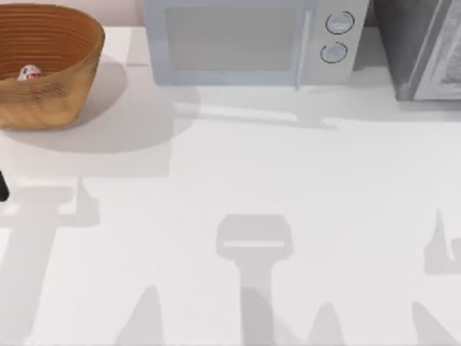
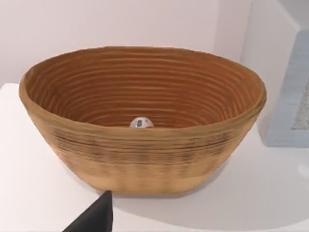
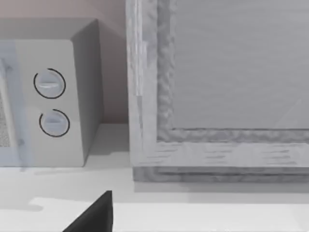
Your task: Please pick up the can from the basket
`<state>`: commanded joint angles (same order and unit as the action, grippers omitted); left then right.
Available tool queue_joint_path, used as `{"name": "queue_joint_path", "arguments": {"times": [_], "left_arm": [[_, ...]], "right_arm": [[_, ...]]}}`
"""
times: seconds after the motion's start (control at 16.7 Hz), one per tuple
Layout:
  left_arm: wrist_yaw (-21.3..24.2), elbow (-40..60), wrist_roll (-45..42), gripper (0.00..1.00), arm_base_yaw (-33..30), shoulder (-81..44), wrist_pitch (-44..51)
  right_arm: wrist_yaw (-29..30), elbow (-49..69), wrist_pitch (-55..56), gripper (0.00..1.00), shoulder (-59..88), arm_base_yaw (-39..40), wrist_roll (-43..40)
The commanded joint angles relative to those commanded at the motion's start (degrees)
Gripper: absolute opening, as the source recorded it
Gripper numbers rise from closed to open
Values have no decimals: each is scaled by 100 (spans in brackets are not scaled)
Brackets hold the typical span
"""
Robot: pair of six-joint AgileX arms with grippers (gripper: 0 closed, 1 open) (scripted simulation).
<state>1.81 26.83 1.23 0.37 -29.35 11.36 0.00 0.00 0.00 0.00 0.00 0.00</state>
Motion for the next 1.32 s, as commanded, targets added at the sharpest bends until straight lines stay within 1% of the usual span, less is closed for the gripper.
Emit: {"name": "queue_joint_path", "arguments": {"times": [0.3, 0.84, 1.08, 1.32], "left_arm": [[179, 2524, 56, 100, 47, -2825, 1156], [475, 7254, -82, 100, 212, -7764, 3654], [572, 8999, -236, 100, 304, -9468, 4673], [635, 10391, -429, 100, 401, -10714, 5525]], "right_arm": [[0, 0, 0, 100, 0, 0, 0], [0, 0, 0, 100, 0, 0, 0], [0, 0, 0, 100, 0, 0, 0], [0, 0, 0, 100, 0, 0, 0]]}}
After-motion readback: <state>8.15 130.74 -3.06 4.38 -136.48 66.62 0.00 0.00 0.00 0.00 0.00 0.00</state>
